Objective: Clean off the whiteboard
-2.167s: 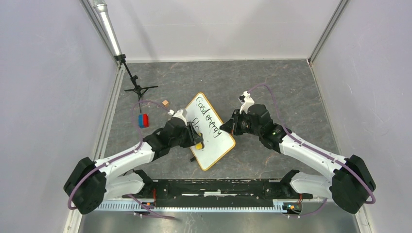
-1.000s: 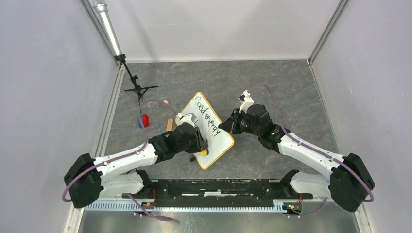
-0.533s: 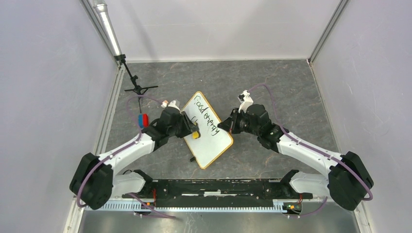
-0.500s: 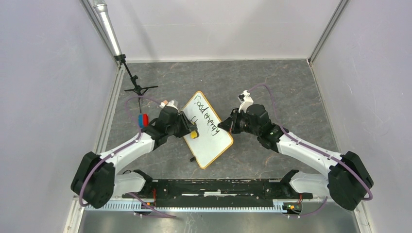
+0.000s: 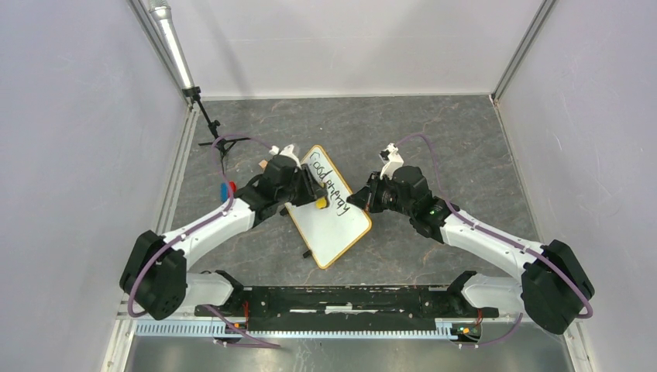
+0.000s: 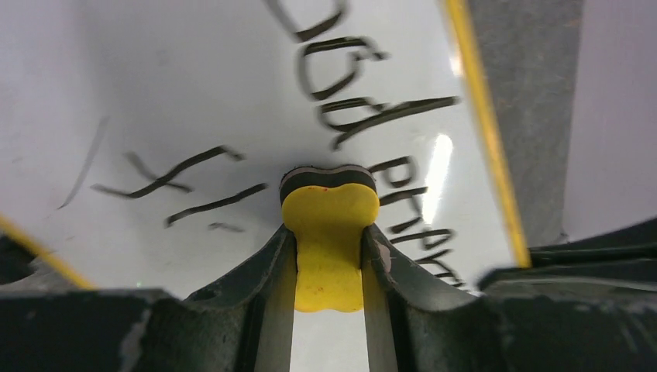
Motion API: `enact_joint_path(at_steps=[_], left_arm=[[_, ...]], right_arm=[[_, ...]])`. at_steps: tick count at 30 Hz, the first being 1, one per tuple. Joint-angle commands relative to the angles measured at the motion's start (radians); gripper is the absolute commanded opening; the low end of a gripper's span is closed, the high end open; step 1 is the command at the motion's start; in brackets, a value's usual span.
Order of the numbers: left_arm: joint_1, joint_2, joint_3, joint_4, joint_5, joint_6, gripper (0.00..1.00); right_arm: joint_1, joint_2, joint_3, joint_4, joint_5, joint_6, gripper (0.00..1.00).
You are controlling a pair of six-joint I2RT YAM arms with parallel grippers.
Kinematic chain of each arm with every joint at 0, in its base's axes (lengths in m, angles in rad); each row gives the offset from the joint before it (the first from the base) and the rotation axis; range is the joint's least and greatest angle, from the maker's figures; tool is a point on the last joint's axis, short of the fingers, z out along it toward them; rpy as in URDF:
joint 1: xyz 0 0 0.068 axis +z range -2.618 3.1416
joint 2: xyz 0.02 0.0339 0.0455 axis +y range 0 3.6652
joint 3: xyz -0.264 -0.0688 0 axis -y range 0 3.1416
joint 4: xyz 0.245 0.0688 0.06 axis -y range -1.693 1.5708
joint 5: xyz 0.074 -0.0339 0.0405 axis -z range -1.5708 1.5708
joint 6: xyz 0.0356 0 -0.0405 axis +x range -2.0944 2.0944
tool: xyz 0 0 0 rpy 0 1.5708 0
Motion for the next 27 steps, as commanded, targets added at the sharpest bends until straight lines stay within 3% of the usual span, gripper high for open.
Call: enact_joint_path(at_steps=[1, 5, 14, 19, 27], left_arm=[[-0.03, 0.073, 0.113, 0.037, 0.069, 0.025, 0.24], [0.026, 0.11, 0.092, 0.063, 0.123, 0.004, 0.24], [0.295, 0.124, -0.182, 0.158, 0.207, 0.023, 0.21], [0.277, 0.071, -0.182, 0.142, 0.189, 0.017, 0.21], [0.088, 0.122, 0.097, 0.052, 0.139, 0.024, 0.22]], right_arm=[[0.031, 0.027, 0.012, 0.008, -0.05, 0.005, 0.0], [0.031, 0.02, 0.011, -0.004, -0.037, 0.003, 0.0], [0.031, 0.03, 0.013, 0.002, -0.046, 0.0, 0.0], [0.031, 0.028, 0.013, 0.002, -0.044, -0.001, 0.0], [0.033, 0.031, 0.015, 0.005, -0.042, 0.005, 0.0]])
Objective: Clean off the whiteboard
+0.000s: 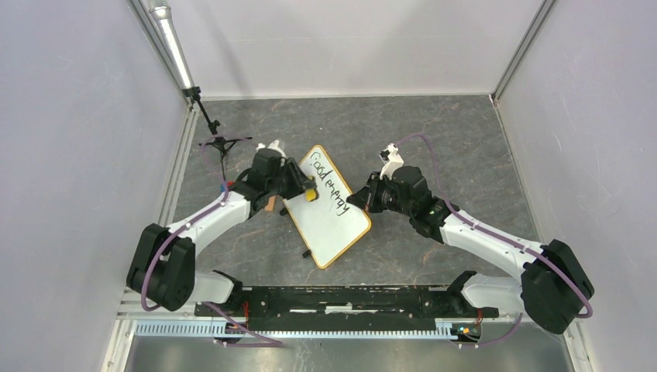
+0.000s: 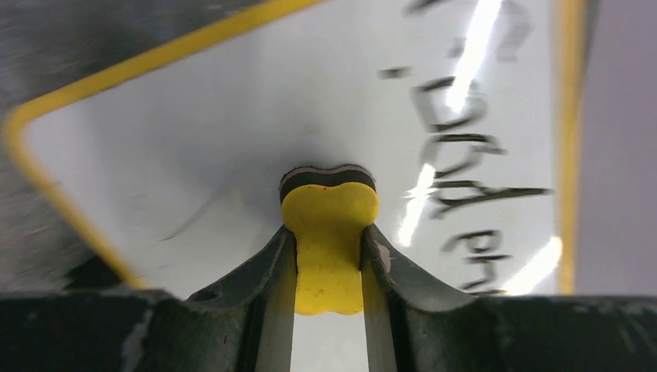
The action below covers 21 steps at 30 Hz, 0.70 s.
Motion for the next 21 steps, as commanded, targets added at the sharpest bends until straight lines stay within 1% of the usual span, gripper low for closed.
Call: enact_joint_path(at_steps=[1, 4, 6, 11, 15, 18, 19, 21], left_arm=[[-0.11, 0.078, 0.145, 0.006, 0.047, 0.006, 0.22], [-0.117, 0.122, 0.161, 0.045, 0.076, -0.025, 0.22], [-0.094, 0.128, 0.146, 0.046, 0.074, -0.023, 0.22], [0.049, 0.127, 0.015, 0.069, 0.122, -0.012, 0.22], [0.112, 0.109, -0.072, 0.069, 0.126, 0.019, 0.22], [0.11, 0.072, -0.116, 0.091, 0.102, -0.007, 0.21], [0.092, 0.054, -0.121, 0.108, 0.099, -0.023, 0.21], [0.02, 0.03, -0.083, 0.083, 0.058, -0.028, 0.22]], right_arm=[[0.031, 0.029, 0.015, 0.002, -0.045, -0.001, 0.0], [0.031, 0.025, 0.013, -0.002, -0.04, -0.001, 0.0], [0.031, 0.023, 0.009, -0.004, -0.037, -0.002, 0.0], [0.032, 0.027, 0.009, 0.004, -0.045, -0.002, 0.0], [0.034, 0.032, 0.006, 0.017, -0.054, 0.001, 0.0], [0.034, 0.033, 0.004, 0.023, -0.054, 0.001, 0.0], [0.036, 0.034, 0.003, 0.026, -0.055, 0.0, 0.0], [0.037, 0.036, 0.001, 0.029, -0.058, 0.002, 0.0]])
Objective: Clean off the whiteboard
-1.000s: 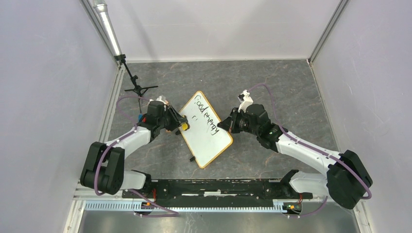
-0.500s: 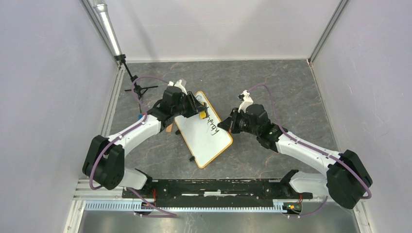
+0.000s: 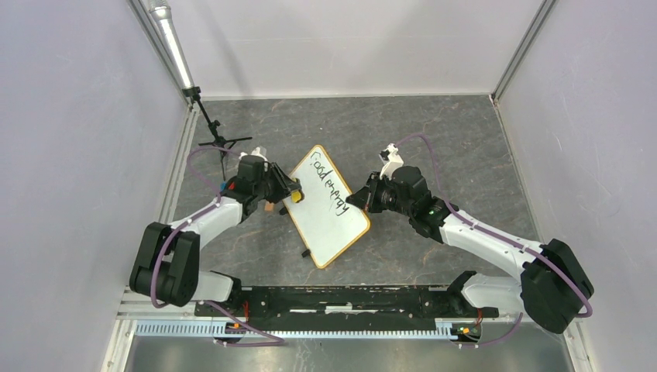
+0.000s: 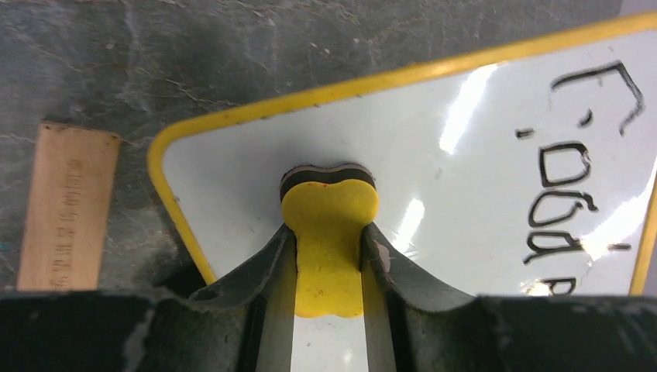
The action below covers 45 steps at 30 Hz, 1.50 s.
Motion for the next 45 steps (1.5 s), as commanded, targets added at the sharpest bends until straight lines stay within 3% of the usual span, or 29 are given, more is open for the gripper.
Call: enact_joint_path(at_steps=[1, 8, 11, 24, 29, 33, 40, 45], left_arm=[[-0.154, -0.019, 0.039, -0.089, -0.043, -0.014, 0.22], [-0.313, 0.047, 0.323, -0.187, -0.125, 0.007, 0.2], [-0.342, 0.11, 0.381, -0.185, -0.095, -0.004, 0.19], [-0.232, -0.005, 0.107, -0.128, -0.157, -0.022, 0.18], [-0.333, 0.011, 0.16, -0.183, -0.246, -0.018, 0.17], [-0.377, 0.056, 0.255, -0.202, -0.153, -0.015, 0.17], [-0.375, 0.037, 0.299, -0.25, -0.062, 0.015, 0.2], [-0.296, 0.051, 0.227, -0.272, -0.018, 0.056, 0.21]], right_arm=[[0.035, 0.032, 0.003, 0.027, -0.061, -0.016, 0.0], [0.043, 0.035, 0.011, 0.019, -0.054, -0.024, 0.0], [0.047, 0.035, 0.022, 0.013, -0.053, -0.025, 0.0], [0.05, 0.03, 0.03, 0.001, -0.045, -0.038, 0.0], [0.052, 0.035, 0.032, 0.004, -0.046, -0.037, 0.0], [0.054, 0.029, 0.037, -0.004, -0.042, -0.038, 0.0], [0.055, 0.016, 0.038, -0.018, -0.021, -0.044, 0.0], [0.057, 0.024, 0.041, -0.013, -0.034, -0.042, 0.0]])
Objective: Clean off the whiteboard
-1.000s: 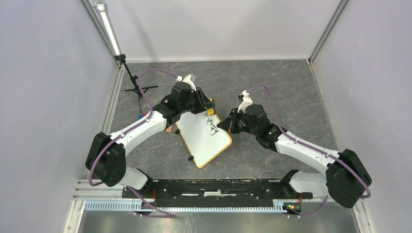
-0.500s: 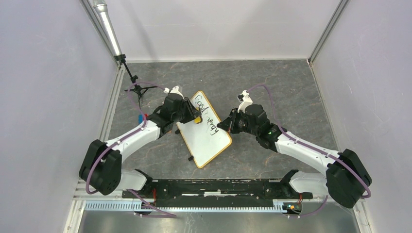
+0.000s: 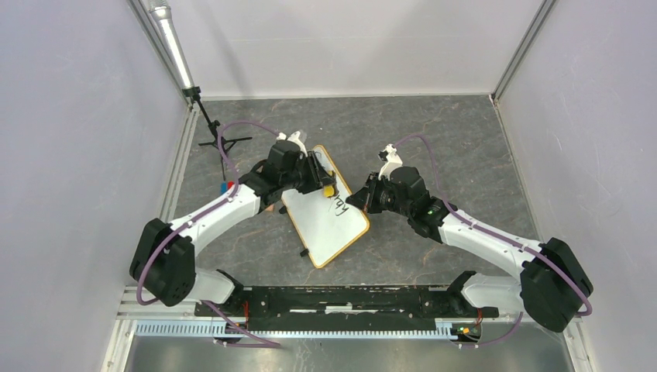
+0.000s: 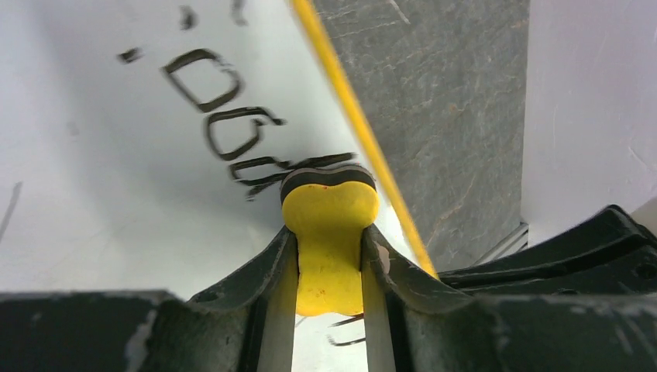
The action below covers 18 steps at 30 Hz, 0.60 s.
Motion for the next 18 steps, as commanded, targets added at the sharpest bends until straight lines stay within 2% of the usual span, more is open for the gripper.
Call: enact_joint_path(at_steps=[1, 7, 15, 18], left_arm=[[0.054, 0.037, -0.099, -0.062, 0.092, 0.05, 0.21], [0.033, 0.003, -0.156, -0.075, 0.079, 0.063, 0.2], [-0.205, -0.002, -0.07, -0.096, -0.028, 0.022, 0.2], [-0.233, 0.004, -0.063, -0.08, -0.03, 0.011, 0.2]], right_arm=[[0.044, 0.016, 0.031, 0.005, -0.061, -0.031, 0.0], [0.045, 0.006, 0.023, 0.003, -0.054, -0.034, 0.0], [0.053, 0.011, 0.023, 0.007, -0.047, -0.031, 0.0], [0.055, 0.006, 0.023, 0.002, -0.039, -0.031, 0.0]])
